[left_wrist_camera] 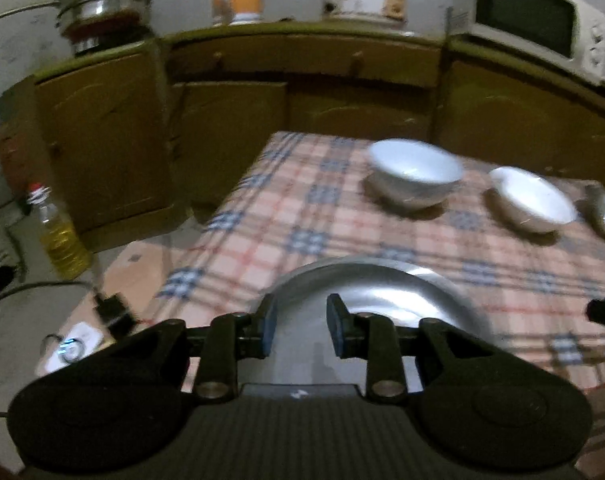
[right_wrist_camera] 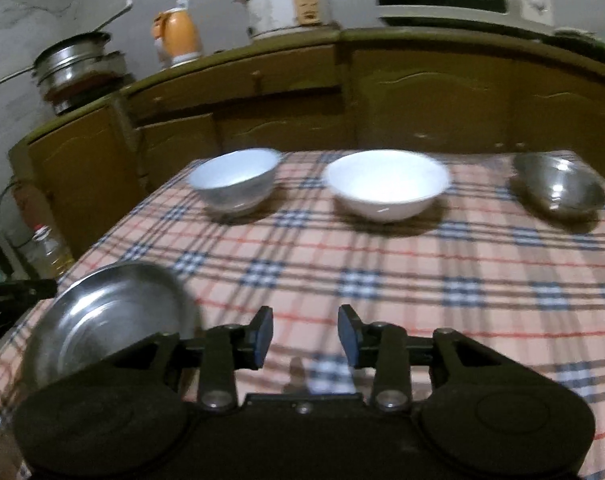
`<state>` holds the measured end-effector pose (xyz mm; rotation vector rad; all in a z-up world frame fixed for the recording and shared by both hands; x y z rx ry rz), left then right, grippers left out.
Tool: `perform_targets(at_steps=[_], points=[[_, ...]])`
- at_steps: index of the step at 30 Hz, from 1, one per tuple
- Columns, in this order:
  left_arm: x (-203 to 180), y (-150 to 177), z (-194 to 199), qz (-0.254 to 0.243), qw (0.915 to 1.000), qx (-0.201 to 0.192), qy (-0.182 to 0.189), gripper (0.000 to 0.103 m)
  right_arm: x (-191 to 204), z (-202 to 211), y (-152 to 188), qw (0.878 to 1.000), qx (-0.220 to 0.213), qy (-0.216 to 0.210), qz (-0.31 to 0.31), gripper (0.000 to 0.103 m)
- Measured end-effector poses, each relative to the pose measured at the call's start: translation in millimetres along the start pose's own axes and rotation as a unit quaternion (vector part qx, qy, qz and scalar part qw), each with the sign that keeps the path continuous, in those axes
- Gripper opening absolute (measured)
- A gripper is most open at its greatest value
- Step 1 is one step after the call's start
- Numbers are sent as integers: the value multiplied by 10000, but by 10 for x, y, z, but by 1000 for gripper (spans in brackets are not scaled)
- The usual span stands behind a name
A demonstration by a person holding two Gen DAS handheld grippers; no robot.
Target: Organize plates and bowls
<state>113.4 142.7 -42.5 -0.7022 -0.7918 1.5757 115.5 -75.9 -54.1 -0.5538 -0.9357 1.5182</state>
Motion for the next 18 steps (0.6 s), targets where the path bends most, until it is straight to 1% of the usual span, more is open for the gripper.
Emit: perform_targets(at_steps=[2, 4, 6, 8, 11, 12, 13, 15, 16, 17, 18], points=[[-253, -80, 38, 1, 9998, -28, 208, 30, -236, 53, -76, 9999, -58, 145, -59, 46], [-560, -157, 54, -46, 9990, -34, 443, 30, -495, 115, -159, 9994, -141, 295, -99, 49], [-872, -235, 70, -41, 9978, -71, 665, 30, -795, 171, -261, 9985, -227, 453, -194, 55], [-1249, -328, 79, -49, 9957, -101, 920, 30, -1130, 227, -379, 9968, -322, 688, -253, 56], [-1805, -442, 54, -131, 9910, -69, 1331, 31, -1587, 303, -532, 9939, -407, 1009, -184, 63], [-1990, -492, 42, -155, 9891, -68, 1464, 36, -1737, 324, -579, 9926, -445, 1115, -174, 68], [-2191, -564, 7, -146, 9868, -69, 1609, 43, -1903, 333, -629, 9915, -458, 1203, -200, 70], [-2521, -653, -76, -108, 9837, -56, 1793, 46, -2249, 320, -717, 9896, -438, 1319, -359, 70], [-2673, -685, -139, -121, 9825, -31, 1859, 46, -2424, 312, -755, 9886, -428, 1366, -459, 70], [-2843, -724, -220, -184, 9820, -40, 1879, 47, -2615, 275, -803, 9876, -393, 1410, -562, 70], [-2999, -746, -284, -284, 9818, -48, 1880, 49, -2755, 248, -841, 9871, -394, 1424, -620, 70]])
Point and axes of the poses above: each gripper's, at about its wrist camera, not at the fingertips, and z roughly against the way its jaws point, x to its left, y to its underside, the point moved 5 cm from there along -z, roughly the way its jaws point, and after that the axes turned 1 degree about y, right-handed, at the moved point
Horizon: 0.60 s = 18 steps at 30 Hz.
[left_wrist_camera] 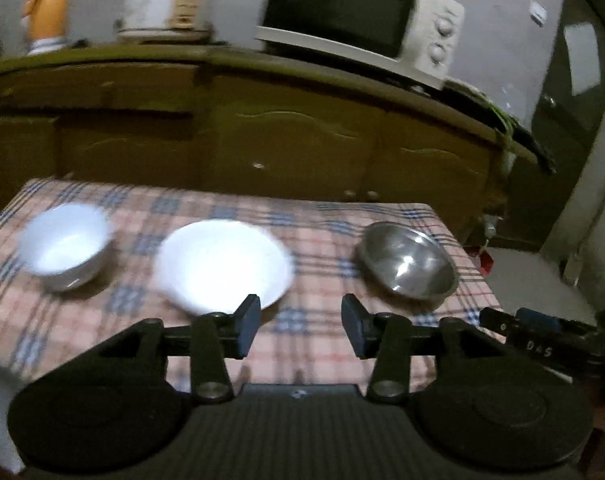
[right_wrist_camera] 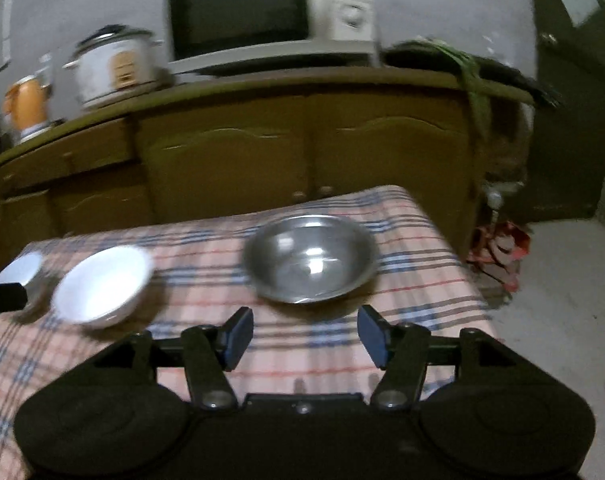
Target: Organize plates and bowls
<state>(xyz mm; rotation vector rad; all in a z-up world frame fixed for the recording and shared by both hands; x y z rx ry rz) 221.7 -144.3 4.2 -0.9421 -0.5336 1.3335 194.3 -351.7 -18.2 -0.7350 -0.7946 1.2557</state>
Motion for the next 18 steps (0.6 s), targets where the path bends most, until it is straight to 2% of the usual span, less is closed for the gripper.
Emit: perform_targets(at_steps=[2, 7, 12, 18], points=[[-200, -47, -323, -211, 9997, 62, -50, 53, -238, -183, -102, 9999, -27, 113, -118, 71], [-466, -117, -1097, -374, 9986, 343, -143, 54, -663, -713, -245, 9989, 150, 216, -379, 71], [-602, -174, -1661, -489, 9968, 577, -245, 57, -785, -1129, -327, 9989, 312, 180, -316, 71], [-619, -195, -2076, -415, 9959, 731, -349, 61, -796, -1544, -365, 9981, 479, 104, -379, 71]])
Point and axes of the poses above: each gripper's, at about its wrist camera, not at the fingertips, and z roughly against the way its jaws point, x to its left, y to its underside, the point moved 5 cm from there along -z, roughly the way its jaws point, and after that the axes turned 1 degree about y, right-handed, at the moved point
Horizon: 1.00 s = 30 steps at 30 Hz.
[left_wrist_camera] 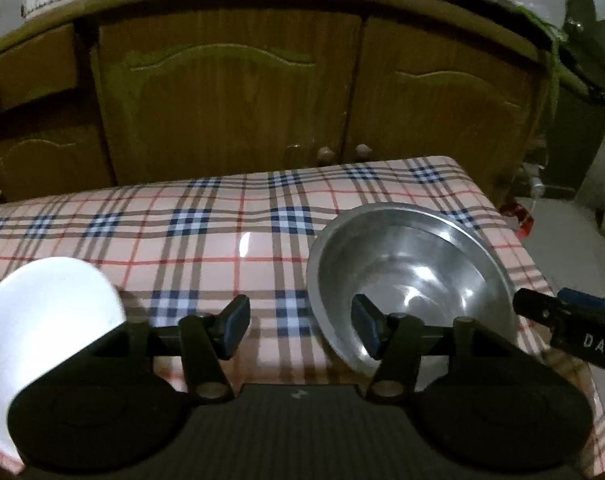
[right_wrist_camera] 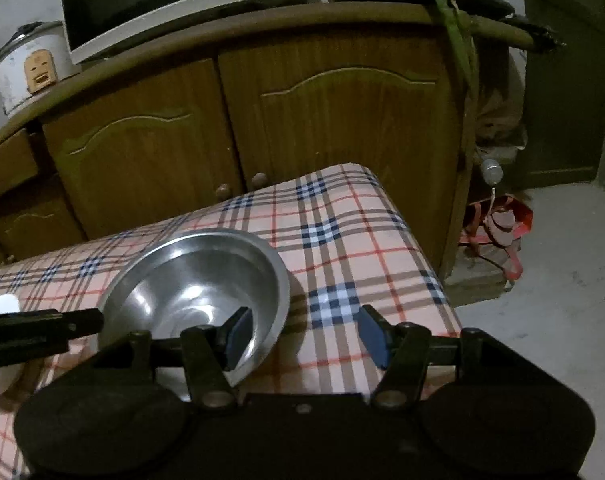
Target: Organize plates and bowls
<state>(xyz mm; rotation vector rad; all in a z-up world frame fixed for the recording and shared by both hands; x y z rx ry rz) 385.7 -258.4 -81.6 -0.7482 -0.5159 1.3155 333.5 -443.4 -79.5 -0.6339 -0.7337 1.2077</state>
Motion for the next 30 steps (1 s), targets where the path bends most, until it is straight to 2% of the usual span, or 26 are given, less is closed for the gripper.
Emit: perform_targets(at_steps=[6, 8, 9, 10, 11, 12, 14, 22, 30], points=[[-53, -50, -270, -104, 9999, 111, 64, 58, 12, -257, -11, 9996, 168, -145, -199, 71], [-57, -55, -351, -135, 9997, 189, 77, 47, 28, -320, -2, 9995, 193, -160, -204, 69], [-52, -56, -385, -132, 9996, 234, 92, 35, 43, -347, 6, 9994, 224, -180, -202, 63], [-43, -44, -420, -102, 9995, 277, 113, 32, 60, -375, 20, 9990, 270, -277, -219, 57], [-43, -41, -441, -81, 9993, 306, 174, 29, 67, -391, 31, 9987, 301, -326, -252, 41], [-44, -36, -441, -60, 9992, 297, 266, 22, 71, -399, 39, 9986, 304, -334, -274, 31], [-73, -29, -429, -89, 9991, 256, 317, 21, 92, -383, 44, 9985, 249, -384, -304, 20], [-151, -41, -245, -103, 9991, 152, 378, 20, 114, -158, -3, 9996, 28, -227, -191, 20], [-294, -107, 331, -207, 9992, -118, 318, 20, 120, 435, -124, 9994, -277, -176, -111, 20]])
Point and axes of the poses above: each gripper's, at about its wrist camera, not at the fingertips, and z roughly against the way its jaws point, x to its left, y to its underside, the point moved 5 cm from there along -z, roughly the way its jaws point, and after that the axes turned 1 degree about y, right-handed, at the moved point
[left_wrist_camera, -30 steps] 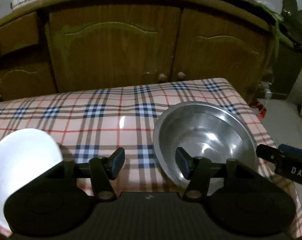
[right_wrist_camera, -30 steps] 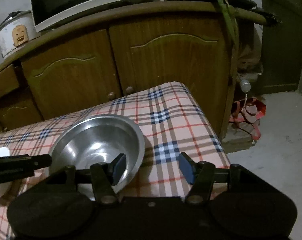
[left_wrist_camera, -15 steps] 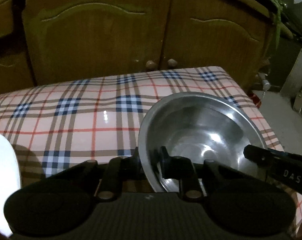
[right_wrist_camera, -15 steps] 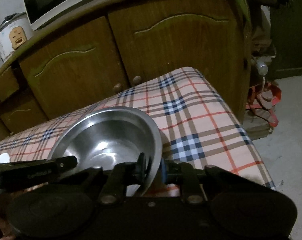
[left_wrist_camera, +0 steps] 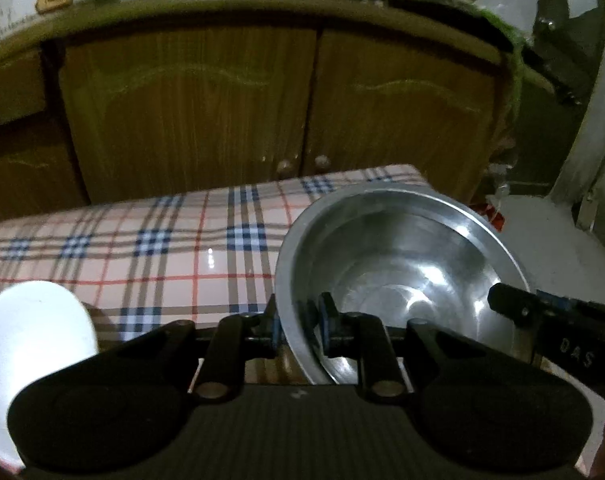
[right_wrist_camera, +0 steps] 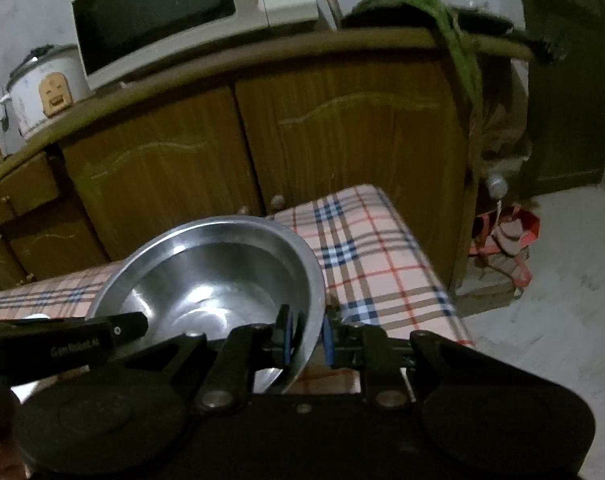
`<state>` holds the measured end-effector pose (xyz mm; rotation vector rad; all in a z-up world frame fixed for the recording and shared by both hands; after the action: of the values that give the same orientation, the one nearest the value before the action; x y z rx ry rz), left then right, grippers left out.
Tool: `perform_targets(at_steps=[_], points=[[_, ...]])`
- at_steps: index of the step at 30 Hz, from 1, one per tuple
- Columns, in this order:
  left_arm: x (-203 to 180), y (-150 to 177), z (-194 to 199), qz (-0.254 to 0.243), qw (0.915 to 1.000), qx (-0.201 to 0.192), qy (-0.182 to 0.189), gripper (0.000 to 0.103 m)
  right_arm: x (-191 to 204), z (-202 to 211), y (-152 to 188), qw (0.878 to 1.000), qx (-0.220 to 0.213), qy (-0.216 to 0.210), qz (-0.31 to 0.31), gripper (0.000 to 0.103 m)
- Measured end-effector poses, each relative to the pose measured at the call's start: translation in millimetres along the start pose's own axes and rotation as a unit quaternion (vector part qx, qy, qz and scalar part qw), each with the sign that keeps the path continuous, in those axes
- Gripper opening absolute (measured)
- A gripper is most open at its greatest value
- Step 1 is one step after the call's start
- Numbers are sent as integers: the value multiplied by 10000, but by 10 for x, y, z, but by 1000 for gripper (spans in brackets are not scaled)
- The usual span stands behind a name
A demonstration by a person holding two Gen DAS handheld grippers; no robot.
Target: Organize plates and bowls
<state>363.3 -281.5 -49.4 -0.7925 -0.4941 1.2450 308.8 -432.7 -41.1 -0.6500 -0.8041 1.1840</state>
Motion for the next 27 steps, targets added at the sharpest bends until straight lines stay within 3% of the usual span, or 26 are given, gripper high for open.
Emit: perform_targets(at_steps=[14, 27], points=[[-266, 89, 1182, -222, 9985, -499, -19, 20, 89, 1365, -84, 9988, -481, 74, 17, 20], [-313, 434, 1916, -227, 9971, -722, -11, 20, 284, 2219, 159, 9973, -715, 103, 159, 20]])
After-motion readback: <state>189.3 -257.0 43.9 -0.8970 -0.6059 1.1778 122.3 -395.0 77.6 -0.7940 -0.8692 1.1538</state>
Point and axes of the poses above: each gripper's, at about its wrist camera, not at the fingertips, and z roughly against the way its jaws point, x to its left, y to its underside, the point moved 5 cm from there along -z, roughly the way its jaws point, and after that the axes turned 1 degree about y, right-handed, at the moved point
